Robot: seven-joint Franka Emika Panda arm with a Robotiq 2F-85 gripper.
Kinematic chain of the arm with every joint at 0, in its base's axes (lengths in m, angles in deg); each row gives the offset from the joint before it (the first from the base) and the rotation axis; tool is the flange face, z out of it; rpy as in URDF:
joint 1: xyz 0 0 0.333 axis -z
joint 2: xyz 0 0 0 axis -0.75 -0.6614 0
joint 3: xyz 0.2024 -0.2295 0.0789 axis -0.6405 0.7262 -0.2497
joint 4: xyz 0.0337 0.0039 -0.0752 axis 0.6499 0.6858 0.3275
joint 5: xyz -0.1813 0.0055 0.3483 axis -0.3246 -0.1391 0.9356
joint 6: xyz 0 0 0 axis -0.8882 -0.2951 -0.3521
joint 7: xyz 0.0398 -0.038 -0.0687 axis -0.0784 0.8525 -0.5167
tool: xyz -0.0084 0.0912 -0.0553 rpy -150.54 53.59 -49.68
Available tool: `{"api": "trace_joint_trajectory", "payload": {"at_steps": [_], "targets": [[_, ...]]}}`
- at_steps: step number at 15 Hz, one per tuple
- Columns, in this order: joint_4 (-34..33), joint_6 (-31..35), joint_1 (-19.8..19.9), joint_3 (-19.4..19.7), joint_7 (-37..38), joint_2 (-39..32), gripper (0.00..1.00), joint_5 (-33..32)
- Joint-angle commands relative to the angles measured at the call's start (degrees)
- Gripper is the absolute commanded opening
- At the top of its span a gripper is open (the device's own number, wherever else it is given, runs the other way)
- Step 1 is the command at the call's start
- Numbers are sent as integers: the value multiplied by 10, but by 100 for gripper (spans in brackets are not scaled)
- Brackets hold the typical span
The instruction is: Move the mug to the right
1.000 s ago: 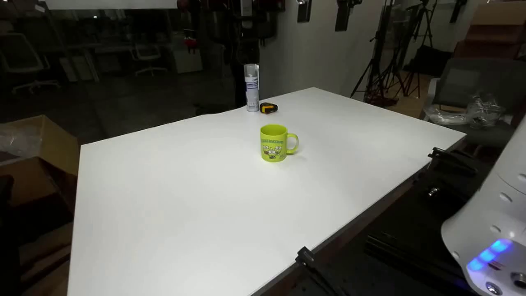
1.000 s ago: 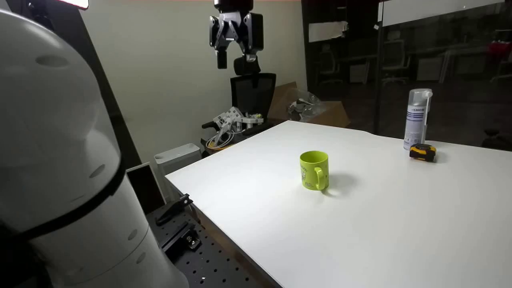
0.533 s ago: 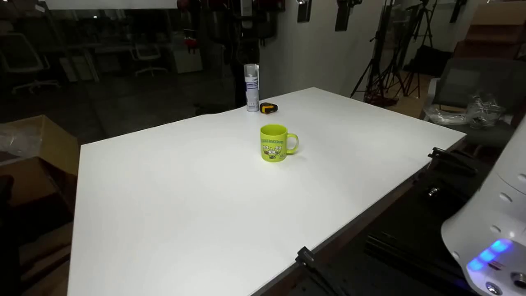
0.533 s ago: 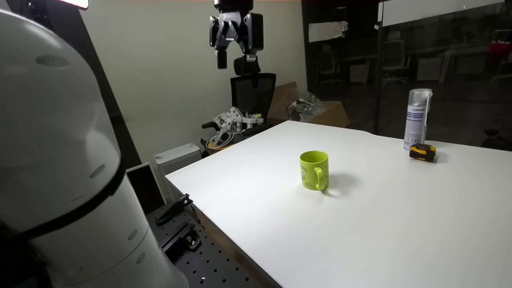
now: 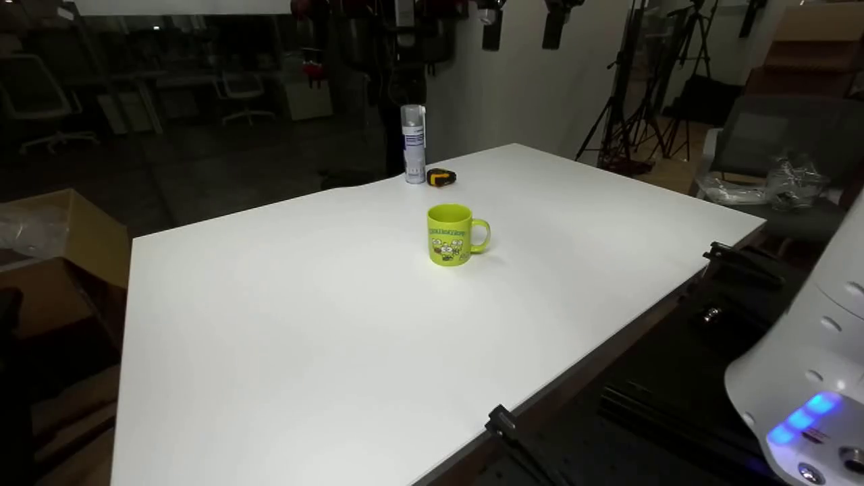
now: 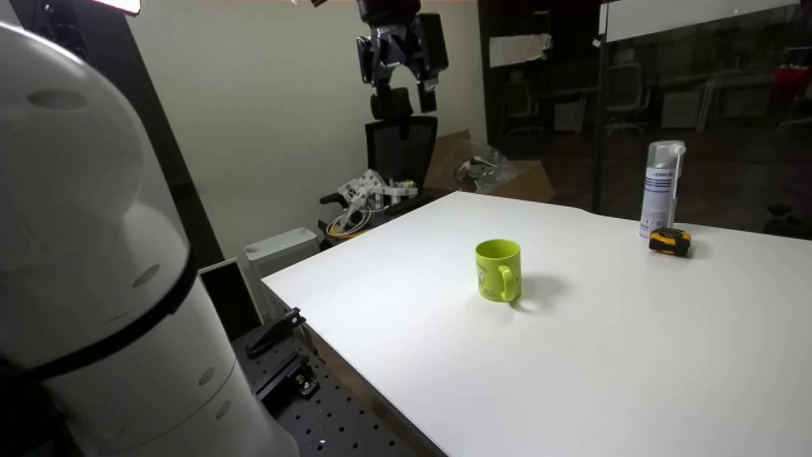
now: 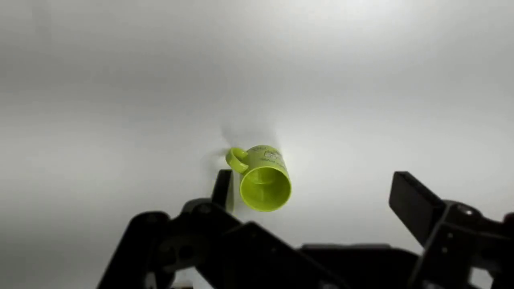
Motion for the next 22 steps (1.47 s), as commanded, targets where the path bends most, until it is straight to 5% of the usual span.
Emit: {"api": "trace_joint_trajectory", "payload": {"at_steps": [1, 5, 6, 16, 18, 22], "targets": [[15, 82, 54, -26, 77, -47, 100, -76], [20, 127, 76, 4, 91, -134, 100, -86], [29, 108, 68, -1, 82, -91, 100, -93], [-2, 180, 88, 25, 77, -210, 100, -116], [-25, 210, 91, 45, 49, -266, 100, -118], [-101, 230, 57, 81, -91, -403, 100, -24]]}}
